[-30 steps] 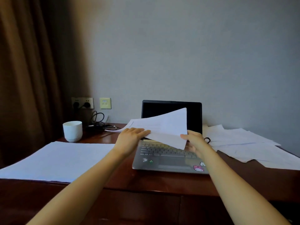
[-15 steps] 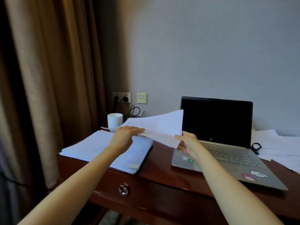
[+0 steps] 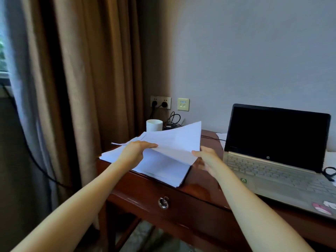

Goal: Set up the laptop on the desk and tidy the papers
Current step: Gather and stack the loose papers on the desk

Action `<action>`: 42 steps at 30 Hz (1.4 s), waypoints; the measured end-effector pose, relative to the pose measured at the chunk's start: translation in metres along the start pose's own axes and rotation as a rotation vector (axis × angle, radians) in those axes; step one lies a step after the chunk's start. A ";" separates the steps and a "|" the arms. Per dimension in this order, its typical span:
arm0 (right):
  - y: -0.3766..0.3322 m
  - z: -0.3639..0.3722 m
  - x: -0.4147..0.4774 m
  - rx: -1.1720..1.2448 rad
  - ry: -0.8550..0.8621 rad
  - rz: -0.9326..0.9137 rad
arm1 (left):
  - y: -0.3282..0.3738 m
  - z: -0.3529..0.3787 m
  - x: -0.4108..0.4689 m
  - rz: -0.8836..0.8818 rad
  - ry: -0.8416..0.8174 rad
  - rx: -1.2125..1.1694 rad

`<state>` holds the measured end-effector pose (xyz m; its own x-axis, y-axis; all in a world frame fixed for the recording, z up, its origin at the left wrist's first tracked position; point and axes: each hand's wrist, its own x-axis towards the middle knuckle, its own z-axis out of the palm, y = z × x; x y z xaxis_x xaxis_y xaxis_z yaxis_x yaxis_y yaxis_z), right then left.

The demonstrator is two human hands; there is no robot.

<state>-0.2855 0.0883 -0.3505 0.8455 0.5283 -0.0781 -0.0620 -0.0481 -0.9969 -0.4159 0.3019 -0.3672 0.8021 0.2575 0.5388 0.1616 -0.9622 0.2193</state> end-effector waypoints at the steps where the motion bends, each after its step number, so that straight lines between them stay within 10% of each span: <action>1: 0.001 0.002 0.001 -0.017 -0.008 -0.001 | -0.002 0.000 -0.002 -0.011 -0.005 0.001; 28: 0.035 0.022 0.015 -0.713 0.125 -0.142 | -0.010 0.000 -0.031 -0.254 -0.301 -0.238; 42: 0.001 -0.030 -0.005 -1.009 0.018 -0.203 | 0.056 -0.006 0.017 -0.101 -0.435 -0.099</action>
<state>-0.2735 0.0602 -0.3505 0.7989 0.5932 0.0994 0.5499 -0.6535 -0.5202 -0.3966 0.2533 -0.3404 0.9555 0.2679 0.1233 0.2126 -0.9155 0.3416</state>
